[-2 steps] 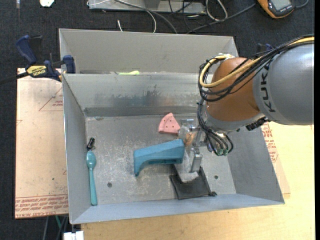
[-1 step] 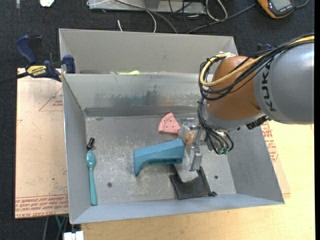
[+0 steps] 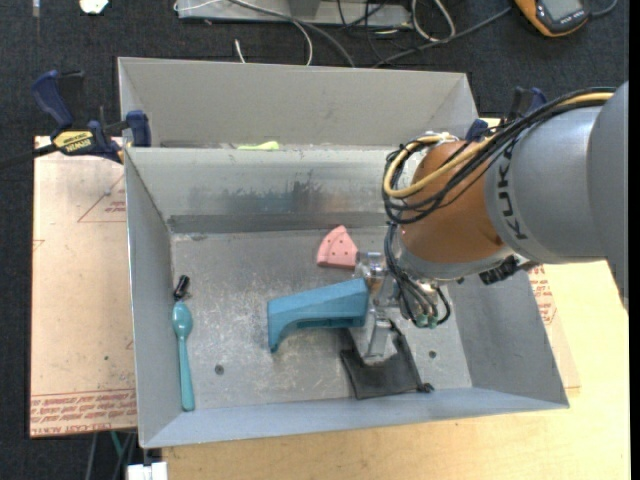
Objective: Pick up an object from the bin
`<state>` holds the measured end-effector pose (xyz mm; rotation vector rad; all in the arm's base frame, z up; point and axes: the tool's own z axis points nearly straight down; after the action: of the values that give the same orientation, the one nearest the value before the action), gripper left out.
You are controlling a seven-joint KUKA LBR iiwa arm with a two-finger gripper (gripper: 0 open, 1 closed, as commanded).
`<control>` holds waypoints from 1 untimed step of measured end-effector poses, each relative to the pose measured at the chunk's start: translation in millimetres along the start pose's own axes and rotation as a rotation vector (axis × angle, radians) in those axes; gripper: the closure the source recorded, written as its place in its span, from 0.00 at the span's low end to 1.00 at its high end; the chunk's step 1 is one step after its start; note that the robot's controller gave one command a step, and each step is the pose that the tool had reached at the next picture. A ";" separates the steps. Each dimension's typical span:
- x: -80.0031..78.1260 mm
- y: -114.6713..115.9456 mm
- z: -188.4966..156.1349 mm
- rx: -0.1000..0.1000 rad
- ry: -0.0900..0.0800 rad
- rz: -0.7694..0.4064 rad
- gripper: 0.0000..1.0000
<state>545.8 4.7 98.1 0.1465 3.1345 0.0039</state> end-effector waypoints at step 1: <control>-5.5 19.7 23.9 0.004 -0.011 0.039 0.00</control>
Offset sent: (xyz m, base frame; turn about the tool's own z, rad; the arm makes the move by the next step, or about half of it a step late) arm -0.0371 0.0409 -0.0281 0.0562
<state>553.2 23.8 74.3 0.2063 3.1202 -0.0027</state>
